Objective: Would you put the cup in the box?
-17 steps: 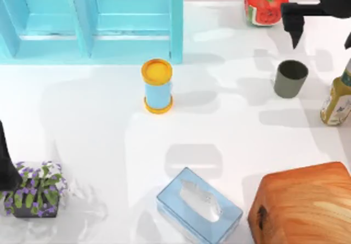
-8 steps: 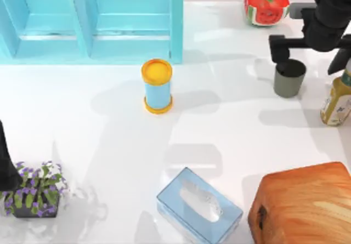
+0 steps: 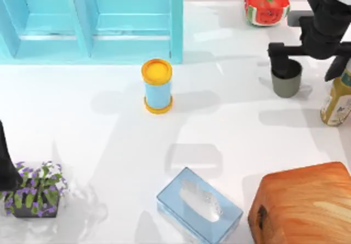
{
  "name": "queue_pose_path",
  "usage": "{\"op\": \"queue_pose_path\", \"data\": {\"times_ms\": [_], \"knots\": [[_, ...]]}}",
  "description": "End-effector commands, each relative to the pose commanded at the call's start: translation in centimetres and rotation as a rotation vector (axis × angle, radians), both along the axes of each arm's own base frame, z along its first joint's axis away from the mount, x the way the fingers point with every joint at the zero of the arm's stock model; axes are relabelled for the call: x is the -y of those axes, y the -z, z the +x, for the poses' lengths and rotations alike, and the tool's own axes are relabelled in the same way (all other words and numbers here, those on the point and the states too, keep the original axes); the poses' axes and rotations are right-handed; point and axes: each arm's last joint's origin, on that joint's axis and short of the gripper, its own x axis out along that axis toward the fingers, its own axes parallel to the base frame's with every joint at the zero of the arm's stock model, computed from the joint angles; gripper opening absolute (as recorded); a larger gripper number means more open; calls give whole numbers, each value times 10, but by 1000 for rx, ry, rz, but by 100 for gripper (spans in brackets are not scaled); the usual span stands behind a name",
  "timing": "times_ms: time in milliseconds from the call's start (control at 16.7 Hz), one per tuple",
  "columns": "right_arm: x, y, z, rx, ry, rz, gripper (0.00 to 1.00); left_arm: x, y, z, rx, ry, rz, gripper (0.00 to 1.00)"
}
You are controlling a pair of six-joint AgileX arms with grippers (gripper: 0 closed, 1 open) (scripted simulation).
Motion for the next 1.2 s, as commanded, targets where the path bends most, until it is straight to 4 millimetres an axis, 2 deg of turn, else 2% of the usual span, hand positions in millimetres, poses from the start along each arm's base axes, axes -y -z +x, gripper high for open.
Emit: {"op": "queue_pose_path", "data": {"times_ms": [660, 1200], "knots": [[0, 0, 0, 0, 0, 0, 2, 0, 0, 0, 0, 0, 0, 100], [1, 0, 0, 0, 2, 0, 0, 0, 0, 0, 0, 0, 0, 100]]}}
